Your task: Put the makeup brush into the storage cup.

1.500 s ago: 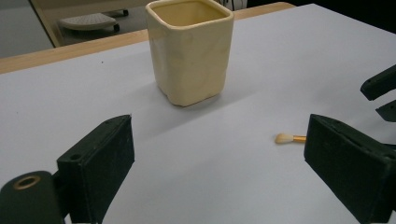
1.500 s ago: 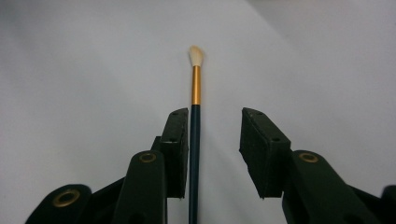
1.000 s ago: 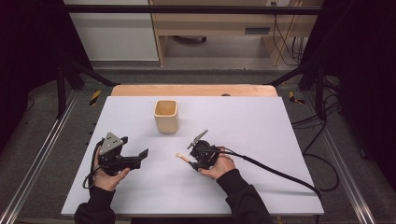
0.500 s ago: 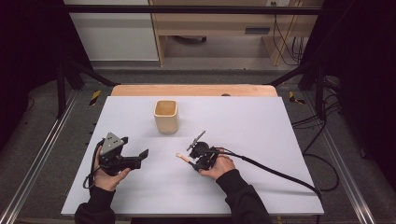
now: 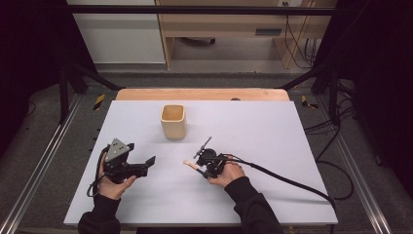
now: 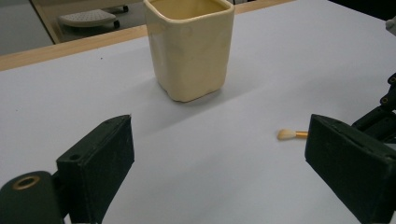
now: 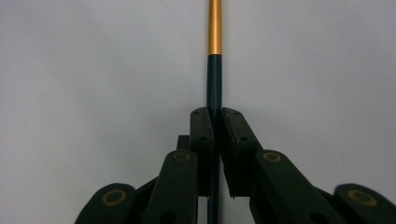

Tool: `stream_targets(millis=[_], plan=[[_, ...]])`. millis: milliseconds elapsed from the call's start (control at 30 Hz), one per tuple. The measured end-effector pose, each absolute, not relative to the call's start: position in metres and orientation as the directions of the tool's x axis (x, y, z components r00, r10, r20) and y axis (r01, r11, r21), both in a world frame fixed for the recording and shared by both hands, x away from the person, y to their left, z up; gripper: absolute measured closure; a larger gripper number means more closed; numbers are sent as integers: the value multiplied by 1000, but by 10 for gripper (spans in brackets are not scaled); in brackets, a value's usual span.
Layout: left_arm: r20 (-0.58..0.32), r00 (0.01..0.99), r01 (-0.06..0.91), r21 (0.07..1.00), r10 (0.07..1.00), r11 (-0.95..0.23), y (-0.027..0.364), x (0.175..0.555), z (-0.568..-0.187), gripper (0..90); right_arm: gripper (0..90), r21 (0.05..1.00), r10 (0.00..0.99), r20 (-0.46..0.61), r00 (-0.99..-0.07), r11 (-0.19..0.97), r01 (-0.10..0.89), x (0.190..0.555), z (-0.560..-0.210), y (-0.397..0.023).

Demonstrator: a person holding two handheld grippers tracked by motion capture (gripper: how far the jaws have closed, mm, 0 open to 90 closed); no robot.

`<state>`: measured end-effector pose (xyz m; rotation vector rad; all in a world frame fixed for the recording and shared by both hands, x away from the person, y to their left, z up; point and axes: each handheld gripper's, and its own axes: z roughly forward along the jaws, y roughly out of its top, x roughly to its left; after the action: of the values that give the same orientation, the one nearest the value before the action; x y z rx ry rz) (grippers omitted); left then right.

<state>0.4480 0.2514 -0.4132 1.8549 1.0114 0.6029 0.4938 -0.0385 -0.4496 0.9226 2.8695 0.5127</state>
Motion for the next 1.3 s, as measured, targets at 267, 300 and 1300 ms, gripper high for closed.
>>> stream_targets(millis=[267, 300, 1300], plan=[[-6, 543, 395, 884, 840, -249, 252, 448, -413, 77, 843, 332, 579, 32, -815, 763, 555, 496, -449, -38], [-6, 542, 395, 884, 840, -249, 252, 448, -413, 77, 843, 329, 579, 30, -815, 764, 555, 495, -449, -38], [-31, 538, 385, 898, 842, -213, 247, 444, -410, 78, 844, 694, 597, 31, -802, 564, 446, 482, -399, -74]])
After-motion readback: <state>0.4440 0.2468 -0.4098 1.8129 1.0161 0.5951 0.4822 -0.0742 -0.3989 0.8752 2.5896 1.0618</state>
